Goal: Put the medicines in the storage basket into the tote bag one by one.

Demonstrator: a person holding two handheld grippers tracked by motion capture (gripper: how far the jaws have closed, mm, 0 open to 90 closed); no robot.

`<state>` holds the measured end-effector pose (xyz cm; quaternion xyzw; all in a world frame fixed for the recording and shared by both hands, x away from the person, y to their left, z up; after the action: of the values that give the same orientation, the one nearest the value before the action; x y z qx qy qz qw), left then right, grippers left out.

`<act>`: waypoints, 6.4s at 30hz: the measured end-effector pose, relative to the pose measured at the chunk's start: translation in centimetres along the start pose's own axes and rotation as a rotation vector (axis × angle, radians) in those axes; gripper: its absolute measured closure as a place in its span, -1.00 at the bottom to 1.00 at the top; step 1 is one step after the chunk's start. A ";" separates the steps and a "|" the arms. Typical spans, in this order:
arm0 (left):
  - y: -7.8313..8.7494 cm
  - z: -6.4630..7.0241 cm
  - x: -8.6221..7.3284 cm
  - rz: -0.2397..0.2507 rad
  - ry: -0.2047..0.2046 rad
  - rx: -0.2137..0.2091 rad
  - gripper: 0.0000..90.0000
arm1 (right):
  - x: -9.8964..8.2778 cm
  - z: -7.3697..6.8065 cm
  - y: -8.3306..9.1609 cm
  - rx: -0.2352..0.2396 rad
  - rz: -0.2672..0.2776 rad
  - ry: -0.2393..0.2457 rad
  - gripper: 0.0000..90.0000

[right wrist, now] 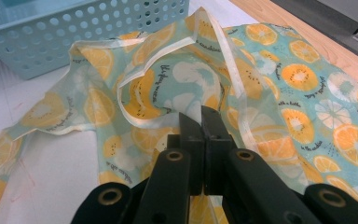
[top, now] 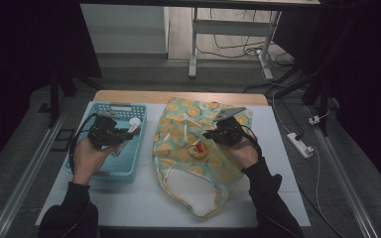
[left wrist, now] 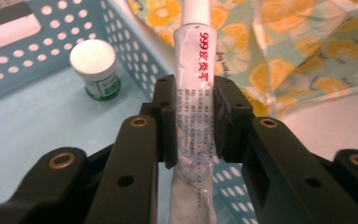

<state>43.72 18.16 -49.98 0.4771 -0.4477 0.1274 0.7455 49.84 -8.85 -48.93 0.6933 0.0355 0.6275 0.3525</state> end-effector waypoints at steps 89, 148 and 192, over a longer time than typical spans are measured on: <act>-16.1 11.2 2.5 -0.153 -0.184 -0.136 0.61 | 0.1 -0.2 -0.2 -0.004 0.010 -0.003 0.99; -12.3 11.3 4.3 -0.028 -0.113 -0.291 -0.81 | -0.2 0.0 -0.4 -0.003 0.004 -0.012 0.98; -5.0 -4.6 2.4 0.037 -0.011 0.007 -1.00 | -0.4 0.2 -0.4 -0.005 -0.002 -0.012 0.98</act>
<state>50.62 18.82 -51.71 0.4722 -0.4600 0.1401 0.7388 50.07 -8.85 -49.49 0.6962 0.0325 0.6230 0.3553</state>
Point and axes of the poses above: each handheld gripper's, and its own axes: y roughly backward along the jaws, x roughly out of its top, z roughly to its right, the point moved 10 cm from there along -y, roughly forward along the jaws, and after that the axes turned 10 degrees about z, right-handed, at the moved point
